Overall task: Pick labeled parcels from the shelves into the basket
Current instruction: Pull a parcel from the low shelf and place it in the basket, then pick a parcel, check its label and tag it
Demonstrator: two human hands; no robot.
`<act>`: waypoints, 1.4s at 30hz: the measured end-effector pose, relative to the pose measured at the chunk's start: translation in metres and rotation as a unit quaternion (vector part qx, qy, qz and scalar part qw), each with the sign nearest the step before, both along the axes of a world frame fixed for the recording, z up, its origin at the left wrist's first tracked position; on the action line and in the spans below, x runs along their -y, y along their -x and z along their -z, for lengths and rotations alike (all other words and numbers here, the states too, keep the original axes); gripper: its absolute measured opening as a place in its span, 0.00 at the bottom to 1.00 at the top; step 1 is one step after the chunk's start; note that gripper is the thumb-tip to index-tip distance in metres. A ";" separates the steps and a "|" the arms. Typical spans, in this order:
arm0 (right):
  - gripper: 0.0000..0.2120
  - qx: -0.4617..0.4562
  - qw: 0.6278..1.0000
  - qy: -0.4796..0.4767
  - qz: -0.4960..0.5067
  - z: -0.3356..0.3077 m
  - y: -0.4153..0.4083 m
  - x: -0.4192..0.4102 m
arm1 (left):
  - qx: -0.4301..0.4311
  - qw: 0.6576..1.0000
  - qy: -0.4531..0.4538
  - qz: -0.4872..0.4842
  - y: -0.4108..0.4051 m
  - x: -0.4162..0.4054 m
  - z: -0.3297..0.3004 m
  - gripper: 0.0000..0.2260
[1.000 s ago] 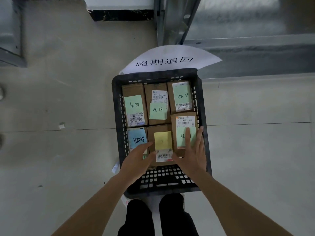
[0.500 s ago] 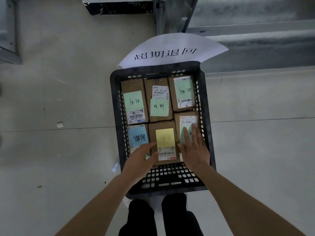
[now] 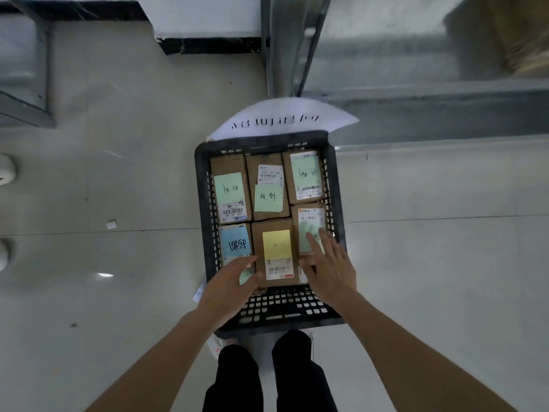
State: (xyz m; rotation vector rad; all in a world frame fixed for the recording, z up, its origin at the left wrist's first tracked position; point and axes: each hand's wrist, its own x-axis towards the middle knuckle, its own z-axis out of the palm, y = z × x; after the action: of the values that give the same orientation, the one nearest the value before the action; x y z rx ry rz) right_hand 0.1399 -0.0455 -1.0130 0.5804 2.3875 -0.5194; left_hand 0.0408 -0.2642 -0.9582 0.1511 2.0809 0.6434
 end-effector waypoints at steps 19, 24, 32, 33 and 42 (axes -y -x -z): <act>0.36 -0.114 0.988 -0.098 -0.044 -0.421 0.011 -0.118 | -0.264 0.949 -0.030 0.168 0.051 -0.102 -0.379 0.30; 0.36 -0.139 0.983 -0.117 -0.035 -0.503 -0.013 -0.136 | -0.321 0.926 -0.043 0.193 0.023 -0.125 -0.450 0.29; 0.36 -0.143 0.984 -0.104 -0.019 -0.568 -0.039 -0.217 | -0.327 0.924 -0.088 0.178 0.002 -0.203 -0.509 0.31; 0.36 -0.140 0.986 -0.092 -0.012 -0.565 -0.041 -0.232 | -0.328 0.924 -0.089 0.178 0.000 -0.216 -0.508 0.31; 0.36 -0.098 0.995 0.018 0.005 -0.458 -0.036 -0.389 | -0.230 0.966 -0.090 0.075 -0.013 -0.369 -0.397 0.31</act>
State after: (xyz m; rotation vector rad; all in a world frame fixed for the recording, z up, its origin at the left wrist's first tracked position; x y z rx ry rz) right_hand 0.1762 0.3431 -0.5551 0.5468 2.5544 -0.6479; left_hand 0.0536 0.1050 -0.5612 0.6058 2.4182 0.7557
